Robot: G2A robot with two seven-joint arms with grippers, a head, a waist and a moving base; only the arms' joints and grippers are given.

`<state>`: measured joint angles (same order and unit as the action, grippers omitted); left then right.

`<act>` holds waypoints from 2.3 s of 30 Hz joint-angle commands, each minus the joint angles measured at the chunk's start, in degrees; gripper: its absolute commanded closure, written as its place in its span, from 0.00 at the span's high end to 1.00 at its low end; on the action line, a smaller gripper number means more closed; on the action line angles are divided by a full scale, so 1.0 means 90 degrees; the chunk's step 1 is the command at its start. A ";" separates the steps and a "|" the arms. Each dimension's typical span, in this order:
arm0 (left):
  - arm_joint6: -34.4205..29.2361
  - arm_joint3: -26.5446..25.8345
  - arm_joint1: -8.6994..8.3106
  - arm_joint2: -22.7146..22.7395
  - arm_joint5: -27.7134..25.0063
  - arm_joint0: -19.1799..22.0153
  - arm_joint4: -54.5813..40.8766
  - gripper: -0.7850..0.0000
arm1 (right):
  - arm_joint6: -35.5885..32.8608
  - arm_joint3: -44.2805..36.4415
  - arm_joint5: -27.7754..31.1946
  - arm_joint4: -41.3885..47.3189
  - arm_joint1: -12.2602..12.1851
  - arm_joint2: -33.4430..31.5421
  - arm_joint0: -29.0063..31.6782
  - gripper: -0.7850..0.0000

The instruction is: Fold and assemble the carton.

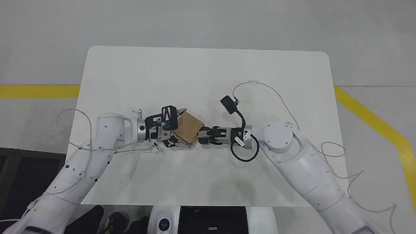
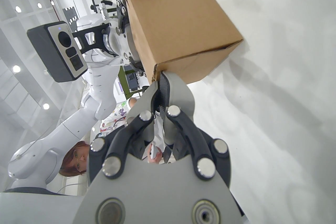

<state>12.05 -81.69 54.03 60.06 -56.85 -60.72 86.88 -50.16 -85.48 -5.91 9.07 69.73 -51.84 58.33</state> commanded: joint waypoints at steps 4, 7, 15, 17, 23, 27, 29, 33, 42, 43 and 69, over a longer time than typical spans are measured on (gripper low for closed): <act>-0.0003 0.0016 0.0001 0.0001 0.0008 0.0012 -0.0007 1.00 | -0.0004 0.0059 0.0031 0.0020 0.0023 0.0039 -0.0058 0.00; -0.0015 0.0054 -0.0004 0.0030 -0.0002 0.0032 -0.0012 1.00 | -0.0038 0.0018 0.0006 0.0008 0.0004 -0.0025 -0.0032 0.00; -0.0173 -0.0110 -0.0091 0.0358 -0.0127 -0.0004 -0.0232 1.00 | -0.0126 -0.0345 -0.0020 -0.0077 -0.0124 -0.0396 0.0321 0.00; -0.0222 -0.0140 -0.0138 0.0455 -0.0127 -0.0072 -0.0399 1.00 | -0.0083 -0.0439 0.0100 -0.0138 -0.0159 -0.0507 0.0428 0.00; -0.0619 -0.0440 -0.0396 0.0575 -0.0127 -0.0278 -0.1178 1.00 | -0.0063 -0.0610 0.0759 -0.0350 -0.0256 -0.0848 0.0630 0.00; -0.1125 -0.0506 -0.0614 0.0752 -0.0127 -0.0297 -0.2201 1.00 | 0.0062 -0.0555 0.1294 -0.0620 -0.0321 -0.1121 0.0680 0.00; -0.1452 -0.0468 -0.0692 0.0904 -0.0127 -0.0242 -0.2672 1.00 | 0.0190 -0.0484 0.1582 -0.0765 -0.0349 -0.1273 0.0676 0.00; -0.2099 -0.0340 -0.0718 0.1141 0.0291 -0.0081 -0.3559 1.00 | 0.0540 -0.0192 0.2100 -0.1075 -0.0403 -0.1599 0.0624 0.00; -0.2673 -0.0223 -0.0644 0.1200 0.1308 0.0345 -0.4029 1.00 | 0.1466 0.0316 0.3067 -0.1927 -0.0511 -0.2285 0.0406 0.64; -0.2677 -0.0203 -0.0636 0.1195 0.1360 0.0399 -0.3946 1.00 | 0.1563 0.0331 0.3144 -0.2001 -0.0522 -0.2352 0.0393 1.00; -0.2322 0.1495 -0.0399 0.0959 0.1573 0.1895 -0.3220 1.00 | 0.2484 0.0389 0.3714 -0.3793 -0.0747 -0.3351 -0.0168 1.00</act>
<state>-8.91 -68.52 50.48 68.55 -42.45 -43.68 57.64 -27.71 -82.04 27.46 -24.73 63.08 -81.77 57.14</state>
